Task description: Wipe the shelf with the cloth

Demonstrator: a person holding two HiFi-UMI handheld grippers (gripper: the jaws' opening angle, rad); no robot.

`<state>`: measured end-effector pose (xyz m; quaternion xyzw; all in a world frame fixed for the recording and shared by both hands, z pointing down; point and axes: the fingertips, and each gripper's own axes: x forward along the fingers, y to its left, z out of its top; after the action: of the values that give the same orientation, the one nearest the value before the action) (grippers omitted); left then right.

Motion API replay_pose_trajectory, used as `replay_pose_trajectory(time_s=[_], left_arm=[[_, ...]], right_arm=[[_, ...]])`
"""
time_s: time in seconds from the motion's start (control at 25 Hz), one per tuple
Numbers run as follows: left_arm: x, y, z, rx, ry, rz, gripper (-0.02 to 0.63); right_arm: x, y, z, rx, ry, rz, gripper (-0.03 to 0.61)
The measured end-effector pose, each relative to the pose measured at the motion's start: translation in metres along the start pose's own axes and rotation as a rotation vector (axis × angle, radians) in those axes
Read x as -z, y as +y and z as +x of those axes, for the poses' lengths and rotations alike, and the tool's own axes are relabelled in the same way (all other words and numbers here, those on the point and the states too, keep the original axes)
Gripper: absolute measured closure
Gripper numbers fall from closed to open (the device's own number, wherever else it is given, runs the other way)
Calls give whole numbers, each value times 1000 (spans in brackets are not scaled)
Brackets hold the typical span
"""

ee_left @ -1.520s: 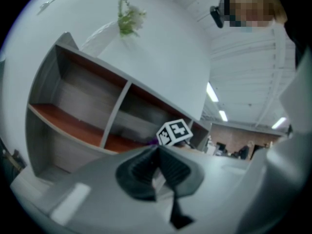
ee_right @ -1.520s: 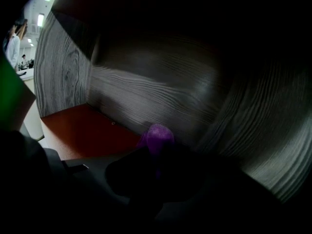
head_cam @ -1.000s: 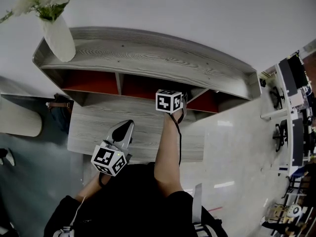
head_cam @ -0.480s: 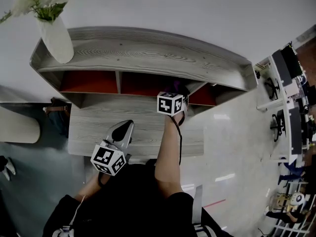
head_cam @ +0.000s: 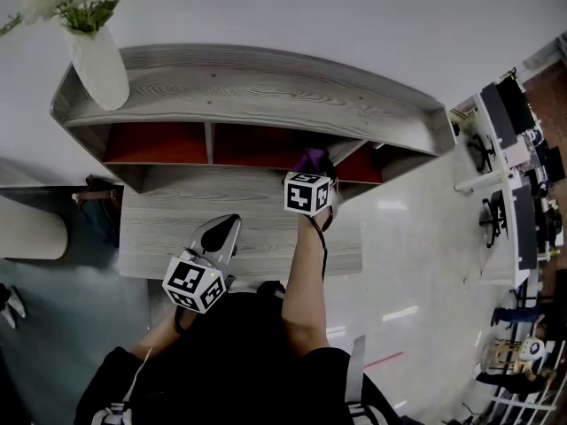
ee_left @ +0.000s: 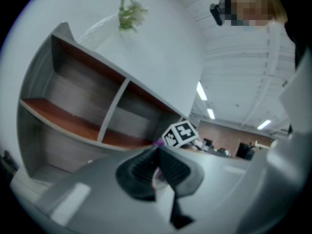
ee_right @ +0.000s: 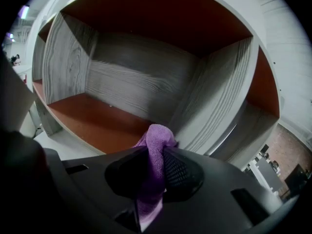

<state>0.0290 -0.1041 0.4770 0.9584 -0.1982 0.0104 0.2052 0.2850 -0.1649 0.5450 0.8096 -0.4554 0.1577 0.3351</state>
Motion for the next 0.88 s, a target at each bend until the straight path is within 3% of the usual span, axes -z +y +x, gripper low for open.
replay_pose_trajectory(time_s=[0.32, 0.6, 0.88], left_arm=[[1, -8, 8, 12, -4, 4, 609], [4, -14, 18, 3, 7, 20, 609], [1, -16, 30, -24, 5, 41, 609]], right_arm=[[16, 1, -17, -71, -12, -48, 515], [56, 4, -38, -198, -8, -15, 515], [98, 19, -60, -375, -37, 175, 515]])
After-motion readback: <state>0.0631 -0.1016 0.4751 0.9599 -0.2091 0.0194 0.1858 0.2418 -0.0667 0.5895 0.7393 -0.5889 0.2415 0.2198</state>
